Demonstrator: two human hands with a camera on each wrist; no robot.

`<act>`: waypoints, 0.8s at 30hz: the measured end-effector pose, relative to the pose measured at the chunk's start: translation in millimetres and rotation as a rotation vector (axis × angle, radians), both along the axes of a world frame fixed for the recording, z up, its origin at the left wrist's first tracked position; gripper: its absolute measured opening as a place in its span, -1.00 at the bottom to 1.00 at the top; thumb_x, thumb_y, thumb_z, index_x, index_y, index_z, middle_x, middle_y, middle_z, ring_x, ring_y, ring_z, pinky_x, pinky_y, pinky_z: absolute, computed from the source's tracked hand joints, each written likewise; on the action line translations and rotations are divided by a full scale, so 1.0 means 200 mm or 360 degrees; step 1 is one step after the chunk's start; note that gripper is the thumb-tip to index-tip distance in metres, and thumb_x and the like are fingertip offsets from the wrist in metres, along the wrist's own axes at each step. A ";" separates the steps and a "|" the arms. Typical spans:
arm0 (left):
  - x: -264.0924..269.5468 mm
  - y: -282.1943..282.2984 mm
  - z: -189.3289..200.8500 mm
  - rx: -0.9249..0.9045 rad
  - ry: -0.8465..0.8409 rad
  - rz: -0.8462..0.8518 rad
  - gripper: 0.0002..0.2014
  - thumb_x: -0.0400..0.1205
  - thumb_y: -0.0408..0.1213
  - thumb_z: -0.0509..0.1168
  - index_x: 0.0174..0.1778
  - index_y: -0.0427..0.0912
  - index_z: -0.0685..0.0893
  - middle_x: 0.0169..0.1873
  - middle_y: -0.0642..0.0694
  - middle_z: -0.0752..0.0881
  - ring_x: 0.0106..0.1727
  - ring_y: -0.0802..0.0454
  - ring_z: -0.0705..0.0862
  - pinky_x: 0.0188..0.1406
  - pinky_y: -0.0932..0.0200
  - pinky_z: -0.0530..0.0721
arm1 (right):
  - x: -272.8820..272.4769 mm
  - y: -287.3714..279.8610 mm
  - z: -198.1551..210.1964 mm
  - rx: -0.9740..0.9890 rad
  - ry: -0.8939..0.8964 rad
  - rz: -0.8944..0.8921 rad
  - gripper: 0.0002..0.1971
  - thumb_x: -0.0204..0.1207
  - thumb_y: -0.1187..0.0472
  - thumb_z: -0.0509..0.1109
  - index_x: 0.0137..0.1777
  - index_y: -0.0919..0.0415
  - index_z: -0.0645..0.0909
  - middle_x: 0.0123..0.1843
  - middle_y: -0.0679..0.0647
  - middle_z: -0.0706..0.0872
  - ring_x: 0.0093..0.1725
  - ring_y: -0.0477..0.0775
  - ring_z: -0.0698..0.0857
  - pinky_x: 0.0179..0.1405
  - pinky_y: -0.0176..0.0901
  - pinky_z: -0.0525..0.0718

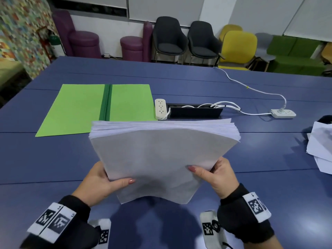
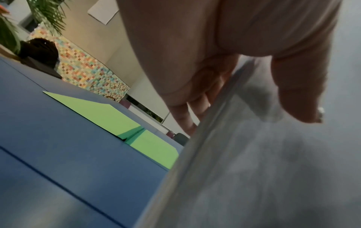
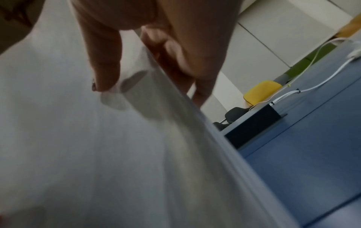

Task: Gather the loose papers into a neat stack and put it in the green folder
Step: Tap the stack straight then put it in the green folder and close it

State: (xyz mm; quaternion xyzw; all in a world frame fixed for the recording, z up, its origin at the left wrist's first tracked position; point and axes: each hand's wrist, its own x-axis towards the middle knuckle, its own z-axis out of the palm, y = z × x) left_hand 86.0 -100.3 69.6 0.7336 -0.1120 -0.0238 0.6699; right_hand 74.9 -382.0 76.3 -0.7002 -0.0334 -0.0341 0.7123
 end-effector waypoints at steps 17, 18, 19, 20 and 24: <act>-0.03 -0.01 0.12 -0.0138 -0.0300 0.0193 -0.39 0.15 0.32 0.46 -0.09 -0.10 0.74 -0.12 0.23 0.83 -0.08 0.30 0.76 -0.12 0.44 0.66 | -0.01 0.01 0.12 -0.0039 -0.0141 -0.0132 -0.31 -0.16 0.12 0.72 0.04 0.29 0.62 -0.19 -0.22 0.84 -0.16 -0.25 0.78 -0.23 -0.48 0.66; -0.03 -0.02 0.12 -0.0145 -0.0278 0.0196 -0.46 0.18 0.30 0.46 -0.12 -0.03 0.75 -0.14 0.24 0.83 -0.10 0.31 0.77 -0.15 0.44 0.67 | 0.00 0.01 0.11 -0.0039 -0.0121 -0.0113 -0.45 -0.05 0.22 0.69 0.00 0.26 0.63 -0.21 -0.21 0.85 -0.18 -0.25 0.78 -0.24 -0.47 0.67; -0.03 -0.03 0.12 -0.0148 -0.0260 0.0209 -0.56 0.22 0.24 0.48 -0.15 0.02 0.76 -0.17 0.26 0.83 -0.14 0.33 0.77 -0.20 0.45 0.67 | 0.01 0.01 0.10 -0.0013 -0.0092 -0.0093 -0.56 0.06 0.34 0.63 -0.02 0.27 0.63 -0.23 -0.19 0.85 -0.19 -0.23 0.79 -0.24 -0.46 0.67; -0.03 -0.04 0.12 -0.0146 -0.0260 0.0218 -0.67 0.28 0.12 0.49 -0.17 0.00 0.75 -0.21 0.29 0.83 -0.17 0.36 0.76 -0.24 0.46 0.67 | 0.01 0.01 0.08 0.0034 -0.0059 -0.0080 -0.60 0.14 0.44 0.59 -0.01 0.31 0.62 -0.23 -0.16 0.85 -0.18 -0.21 0.79 -0.24 -0.45 0.68; -0.02 -0.05 0.10 -0.0073 -0.0315 0.0294 -0.70 0.32 -0.03 0.37 -0.10 -0.09 0.68 -0.22 0.37 0.80 -0.16 0.39 0.75 -0.19 0.46 0.67 | 0.04 0.00 0.00 0.0020 0.0082 0.0016 -0.68 0.21 0.55 0.54 -0.03 0.35 0.65 -0.24 -0.13 0.86 -0.17 -0.18 0.80 -0.22 -0.42 0.69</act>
